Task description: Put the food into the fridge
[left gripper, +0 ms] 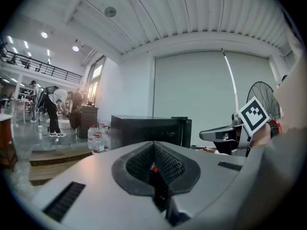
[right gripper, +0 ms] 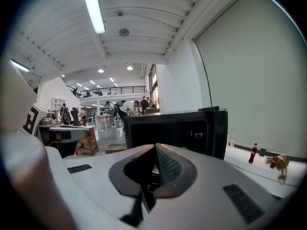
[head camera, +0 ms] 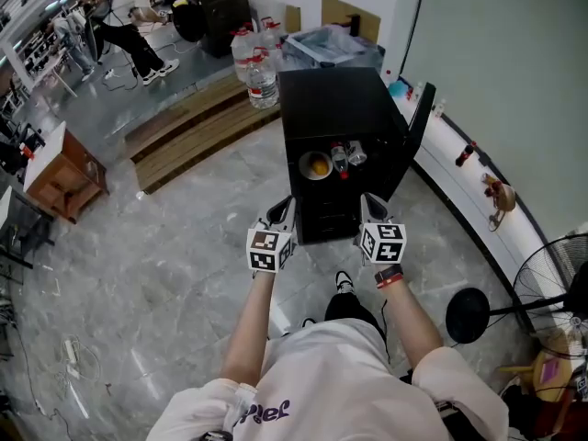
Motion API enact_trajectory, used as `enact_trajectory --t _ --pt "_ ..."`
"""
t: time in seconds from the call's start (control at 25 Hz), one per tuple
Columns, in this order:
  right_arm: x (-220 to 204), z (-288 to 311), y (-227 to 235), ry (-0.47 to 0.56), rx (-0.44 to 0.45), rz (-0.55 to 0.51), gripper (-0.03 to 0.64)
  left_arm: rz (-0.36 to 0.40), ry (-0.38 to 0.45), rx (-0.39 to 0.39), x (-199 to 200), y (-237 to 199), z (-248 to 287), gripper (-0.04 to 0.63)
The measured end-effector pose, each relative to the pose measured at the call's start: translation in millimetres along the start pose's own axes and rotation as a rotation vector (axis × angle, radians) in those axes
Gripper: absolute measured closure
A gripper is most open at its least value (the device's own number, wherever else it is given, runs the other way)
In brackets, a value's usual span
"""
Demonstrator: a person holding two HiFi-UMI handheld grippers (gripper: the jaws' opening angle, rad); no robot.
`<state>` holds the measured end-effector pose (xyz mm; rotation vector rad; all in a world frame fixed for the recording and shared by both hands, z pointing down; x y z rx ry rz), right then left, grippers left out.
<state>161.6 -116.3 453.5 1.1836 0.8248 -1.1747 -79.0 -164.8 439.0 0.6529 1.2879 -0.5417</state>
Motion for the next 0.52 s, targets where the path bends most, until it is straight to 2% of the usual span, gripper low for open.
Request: enact_trajectory --t 0.52 --pt "-2 -11 -2 -0.013 0.007 0.015 0.604 -0.007 -0.013 -0.012 -2 8 -7 0.577"
Point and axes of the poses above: the fingertips, and each gripper's own axes: z forward along the fingers, y to its right, x out of its top, the point moved 7 cm from there along -z, backward along the fingers, and after that the axes turned 10 degrees about z, right-handed, at the moved point
